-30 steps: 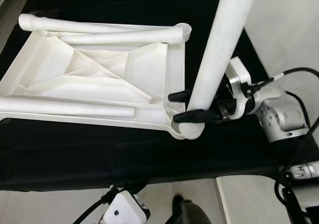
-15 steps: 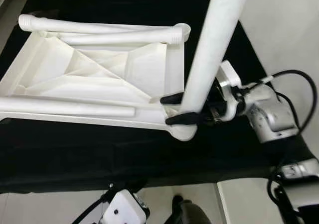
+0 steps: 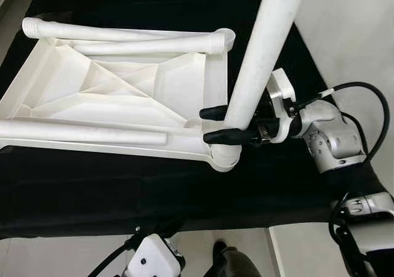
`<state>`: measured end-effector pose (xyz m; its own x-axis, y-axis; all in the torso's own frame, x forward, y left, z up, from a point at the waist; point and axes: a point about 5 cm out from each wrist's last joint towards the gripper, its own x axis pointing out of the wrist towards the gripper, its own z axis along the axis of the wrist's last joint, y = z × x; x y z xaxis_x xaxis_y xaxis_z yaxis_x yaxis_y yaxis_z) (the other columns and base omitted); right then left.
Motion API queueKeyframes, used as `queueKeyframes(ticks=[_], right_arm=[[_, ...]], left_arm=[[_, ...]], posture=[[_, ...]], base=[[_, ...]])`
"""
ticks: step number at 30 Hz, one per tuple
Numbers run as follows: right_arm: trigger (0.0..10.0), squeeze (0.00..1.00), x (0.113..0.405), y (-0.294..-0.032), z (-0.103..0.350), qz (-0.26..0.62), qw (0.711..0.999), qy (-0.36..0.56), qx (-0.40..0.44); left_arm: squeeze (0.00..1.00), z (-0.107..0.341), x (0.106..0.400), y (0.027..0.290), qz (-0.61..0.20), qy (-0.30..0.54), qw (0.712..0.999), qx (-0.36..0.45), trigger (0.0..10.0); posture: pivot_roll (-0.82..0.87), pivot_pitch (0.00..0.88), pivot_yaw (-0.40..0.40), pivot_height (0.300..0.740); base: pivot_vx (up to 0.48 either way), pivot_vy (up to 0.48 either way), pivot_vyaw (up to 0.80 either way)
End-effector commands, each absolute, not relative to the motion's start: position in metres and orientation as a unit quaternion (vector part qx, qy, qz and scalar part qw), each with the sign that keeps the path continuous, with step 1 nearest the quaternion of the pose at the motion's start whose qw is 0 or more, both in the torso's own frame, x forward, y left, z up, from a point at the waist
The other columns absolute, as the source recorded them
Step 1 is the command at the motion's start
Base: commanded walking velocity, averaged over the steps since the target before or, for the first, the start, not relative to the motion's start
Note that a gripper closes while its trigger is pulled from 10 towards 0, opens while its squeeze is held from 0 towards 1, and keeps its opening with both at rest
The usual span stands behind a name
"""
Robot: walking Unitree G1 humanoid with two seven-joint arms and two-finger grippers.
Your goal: Building children table
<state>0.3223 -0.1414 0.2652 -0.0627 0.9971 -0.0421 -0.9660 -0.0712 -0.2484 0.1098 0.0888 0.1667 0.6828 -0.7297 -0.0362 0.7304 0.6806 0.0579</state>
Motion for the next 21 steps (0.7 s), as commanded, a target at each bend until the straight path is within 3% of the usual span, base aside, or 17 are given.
queueKeyframes(ticks=[1,3,9,18,21], right_arm=[[10.0,0.00,0.316,-0.142,0.248,0.751,0.652,-0.033,-0.100],[10.0,0.00,0.316,-0.142,0.248,0.751,0.652,-0.033,-0.100],[10.0,0.00,0.309,-0.137,0.232,0.779,0.603,0.013,-0.170],[10.0,0.00,0.311,-0.128,0.231,0.786,0.582,0.017,-0.208],[10.0,0.00,0.315,-0.125,0.231,0.782,0.588,0.006,-0.205]], left_arm=[[0.00,0.168,0.106,0.088,-0.407,0.008,0.913,0.035,10.0],[0.00,0.168,0.106,0.088,-0.407,0.008,0.913,0.035,10.0],[0.00,0.168,0.105,0.089,-0.408,0.009,0.912,0.036,10.0],[0.00,0.169,0.105,0.089,-0.408,0.009,0.912,0.038,10.0],[0.00,0.169,0.105,0.089,-0.408,0.009,0.912,0.037,10.0]], posture=[[-0.08,0.354,-0.022,0.740],[-0.08,0.354,-0.022,0.740],[-0.07,0.357,-0.020,0.740],[-0.06,0.362,-0.020,0.740],[-0.07,0.363,-0.021,0.740]], base=[[0.000,0.000,0.00],[0.000,0.000,0.00],[0.000,0.000,0.00],[0.000,0.000,0.00],[0.000,0.000,0.00]])
